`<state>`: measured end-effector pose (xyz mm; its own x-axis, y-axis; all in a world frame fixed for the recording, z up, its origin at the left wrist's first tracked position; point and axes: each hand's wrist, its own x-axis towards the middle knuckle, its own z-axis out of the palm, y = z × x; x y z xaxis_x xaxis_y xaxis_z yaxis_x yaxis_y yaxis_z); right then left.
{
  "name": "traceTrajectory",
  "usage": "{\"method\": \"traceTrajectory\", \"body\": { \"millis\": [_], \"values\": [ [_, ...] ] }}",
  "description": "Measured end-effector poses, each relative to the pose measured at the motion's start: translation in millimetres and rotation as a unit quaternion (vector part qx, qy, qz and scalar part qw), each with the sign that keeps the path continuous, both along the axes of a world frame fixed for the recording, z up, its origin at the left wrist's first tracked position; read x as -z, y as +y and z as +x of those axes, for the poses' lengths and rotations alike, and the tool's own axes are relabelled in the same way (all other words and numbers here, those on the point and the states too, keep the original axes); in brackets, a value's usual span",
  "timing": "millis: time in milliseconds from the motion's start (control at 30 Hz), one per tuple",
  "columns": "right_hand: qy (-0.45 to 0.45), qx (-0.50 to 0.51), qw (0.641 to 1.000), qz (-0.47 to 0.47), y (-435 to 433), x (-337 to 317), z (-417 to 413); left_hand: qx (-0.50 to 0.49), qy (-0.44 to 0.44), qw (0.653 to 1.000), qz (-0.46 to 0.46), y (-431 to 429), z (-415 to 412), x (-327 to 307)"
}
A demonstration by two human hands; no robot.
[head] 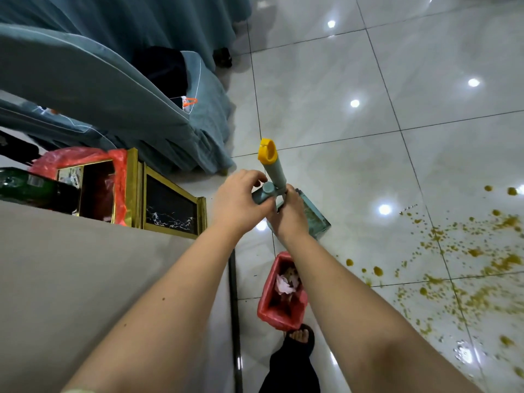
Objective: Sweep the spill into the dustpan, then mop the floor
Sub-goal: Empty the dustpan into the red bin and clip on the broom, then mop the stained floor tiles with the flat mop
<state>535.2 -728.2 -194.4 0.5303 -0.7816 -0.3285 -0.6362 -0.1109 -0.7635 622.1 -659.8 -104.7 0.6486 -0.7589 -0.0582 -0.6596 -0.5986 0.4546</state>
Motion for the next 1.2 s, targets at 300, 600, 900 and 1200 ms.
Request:
{"method": "traceTrajectory", "body": {
  "millis": [300, 600, 900, 1200],
  "values": [
    [0.18, -0.171, 0.954, -0.167, -18, -75, -57, 0.059, -0.113, 0.989, 0.078, 19, -17, -43],
    [0.23, -0.173, 0.937, -0.197, 21, -196, -185, 0.146, -0.062, 0.986, 0.044, 60, -121, -100],
    [0.191, -0.008, 0.968, -0.161, 84, -243, -334, 0.261, 0.022, 0.965, 0.025, 71, -231, -121],
    [0.217, 0.265, 0.929, -0.138, 147, -234, -480, 0.496, -0.024, 0.865, 0.07, 37, -361, -127]
  ]
}}
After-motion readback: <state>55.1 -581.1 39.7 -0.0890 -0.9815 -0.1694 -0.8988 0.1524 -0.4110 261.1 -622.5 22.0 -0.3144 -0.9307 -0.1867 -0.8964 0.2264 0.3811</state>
